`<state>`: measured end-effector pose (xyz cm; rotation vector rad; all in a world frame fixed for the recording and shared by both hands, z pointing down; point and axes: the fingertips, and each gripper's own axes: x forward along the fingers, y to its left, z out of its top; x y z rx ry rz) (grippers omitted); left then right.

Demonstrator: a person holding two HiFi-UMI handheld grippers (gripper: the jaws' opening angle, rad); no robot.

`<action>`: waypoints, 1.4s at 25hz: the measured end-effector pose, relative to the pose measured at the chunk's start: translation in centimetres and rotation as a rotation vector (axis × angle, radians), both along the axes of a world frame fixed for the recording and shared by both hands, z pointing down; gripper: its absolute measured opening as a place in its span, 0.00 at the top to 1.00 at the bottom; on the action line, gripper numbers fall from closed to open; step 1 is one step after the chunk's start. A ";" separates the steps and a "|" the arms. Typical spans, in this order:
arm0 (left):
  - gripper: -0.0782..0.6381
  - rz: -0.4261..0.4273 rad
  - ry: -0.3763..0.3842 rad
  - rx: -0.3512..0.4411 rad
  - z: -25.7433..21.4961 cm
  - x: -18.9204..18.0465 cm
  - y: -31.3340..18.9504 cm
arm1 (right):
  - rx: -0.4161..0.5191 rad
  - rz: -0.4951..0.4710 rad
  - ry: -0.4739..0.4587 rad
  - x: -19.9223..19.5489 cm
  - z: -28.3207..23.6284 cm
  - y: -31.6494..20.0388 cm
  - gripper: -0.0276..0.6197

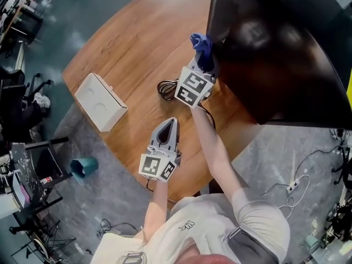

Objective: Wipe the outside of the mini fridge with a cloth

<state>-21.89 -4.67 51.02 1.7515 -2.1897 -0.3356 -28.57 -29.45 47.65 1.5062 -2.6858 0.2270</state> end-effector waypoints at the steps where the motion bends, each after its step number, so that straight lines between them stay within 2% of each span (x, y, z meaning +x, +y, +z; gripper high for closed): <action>1: 0.88 0.004 0.002 0.001 0.0 0.3 -0.1 | 0.003 0.004 0.001 0.3 0.0 0.0 0.86; 13: 0.88 0.050 -0.017 0.060 -2.4 2.2 -0.5 | 0.023 0.078 0.007 6.7 -1.4 1.3 0.86; 19: 0.88 0.095 -0.030 0.078 -3.7 4.5 -1.0 | 0.046 0.128 0.052 11.8 -1.8 2.2 0.86; 26: 0.88 0.121 -0.041 0.099 -4.6 5.7 -0.7 | 0.132 0.183 0.140 18.6 -2.9 3.4 0.86; 35: 0.88 0.119 -0.049 0.113 -5.1 5.6 -1.1 | 0.122 0.263 0.158 26.8 -4.0 4.5 0.86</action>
